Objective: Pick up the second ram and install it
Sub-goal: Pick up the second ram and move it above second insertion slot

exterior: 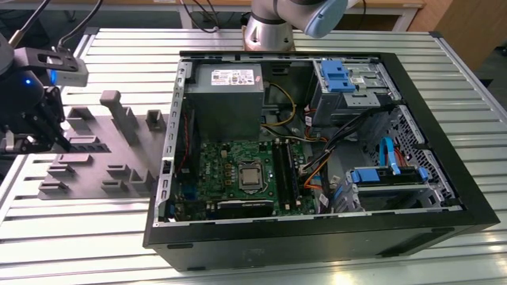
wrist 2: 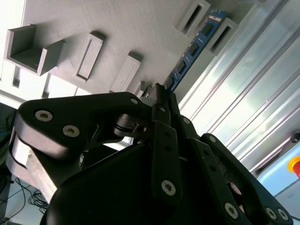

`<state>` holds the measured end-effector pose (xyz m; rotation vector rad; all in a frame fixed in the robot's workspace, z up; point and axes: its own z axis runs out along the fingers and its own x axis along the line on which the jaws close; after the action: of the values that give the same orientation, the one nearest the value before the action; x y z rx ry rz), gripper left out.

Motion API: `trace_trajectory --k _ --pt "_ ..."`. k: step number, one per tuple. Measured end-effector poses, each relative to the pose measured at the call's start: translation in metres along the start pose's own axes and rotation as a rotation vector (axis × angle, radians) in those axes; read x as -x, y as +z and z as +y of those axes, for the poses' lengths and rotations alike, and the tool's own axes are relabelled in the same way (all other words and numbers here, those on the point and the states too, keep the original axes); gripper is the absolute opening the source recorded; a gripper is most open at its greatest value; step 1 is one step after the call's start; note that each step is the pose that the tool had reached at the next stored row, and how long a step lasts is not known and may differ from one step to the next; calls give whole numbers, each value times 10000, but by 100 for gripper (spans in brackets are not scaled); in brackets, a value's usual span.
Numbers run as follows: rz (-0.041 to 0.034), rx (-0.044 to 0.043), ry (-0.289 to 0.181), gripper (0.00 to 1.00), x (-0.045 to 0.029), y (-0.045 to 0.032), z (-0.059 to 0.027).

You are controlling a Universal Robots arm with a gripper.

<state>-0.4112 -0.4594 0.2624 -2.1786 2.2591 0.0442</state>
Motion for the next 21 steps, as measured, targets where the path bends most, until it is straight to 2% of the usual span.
trace_trajectory --k 21 --pt "-8 -3 -1 14 3 -123 7"
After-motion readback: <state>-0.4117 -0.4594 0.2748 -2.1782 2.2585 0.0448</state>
